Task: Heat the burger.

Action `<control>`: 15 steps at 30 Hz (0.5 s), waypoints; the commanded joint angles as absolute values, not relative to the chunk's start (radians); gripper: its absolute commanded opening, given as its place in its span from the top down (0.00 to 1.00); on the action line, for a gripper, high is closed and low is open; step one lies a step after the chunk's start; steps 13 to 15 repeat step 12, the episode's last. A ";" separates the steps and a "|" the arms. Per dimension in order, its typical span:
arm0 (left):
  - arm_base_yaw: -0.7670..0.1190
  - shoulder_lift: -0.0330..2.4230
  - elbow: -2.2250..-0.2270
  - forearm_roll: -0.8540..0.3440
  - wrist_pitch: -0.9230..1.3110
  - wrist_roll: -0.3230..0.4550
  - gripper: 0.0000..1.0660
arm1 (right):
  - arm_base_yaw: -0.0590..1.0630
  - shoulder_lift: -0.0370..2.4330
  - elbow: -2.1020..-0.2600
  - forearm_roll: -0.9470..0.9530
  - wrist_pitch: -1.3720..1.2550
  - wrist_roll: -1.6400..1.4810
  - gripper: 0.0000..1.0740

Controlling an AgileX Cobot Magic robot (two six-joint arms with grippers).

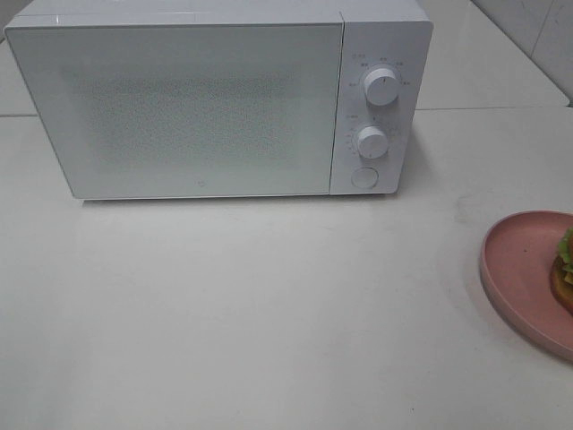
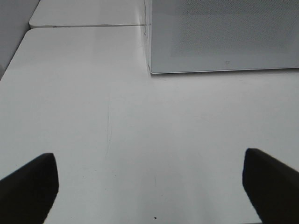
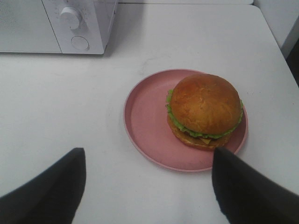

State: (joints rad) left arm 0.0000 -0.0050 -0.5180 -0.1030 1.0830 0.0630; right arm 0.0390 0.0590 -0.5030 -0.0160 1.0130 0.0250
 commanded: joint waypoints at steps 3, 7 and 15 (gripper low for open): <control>0.000 -0.028 -0.518 -0.109 1.070 0.060 0.06 | 0.038 0.058 -0.499 -0.014 0.995 0.018 0.31; 0.000 -0.028 -0.518 -0.109 1.070 0.060 0.06 | 0.038 0.058 -0.499 -0.014 0.995 0.018 0.31; 0.000 -0.028 -0.518 -0.109 1.070 0.060 0.06 | 0.038 0.058 -0.499 -0.014 0.995 0.018 0.31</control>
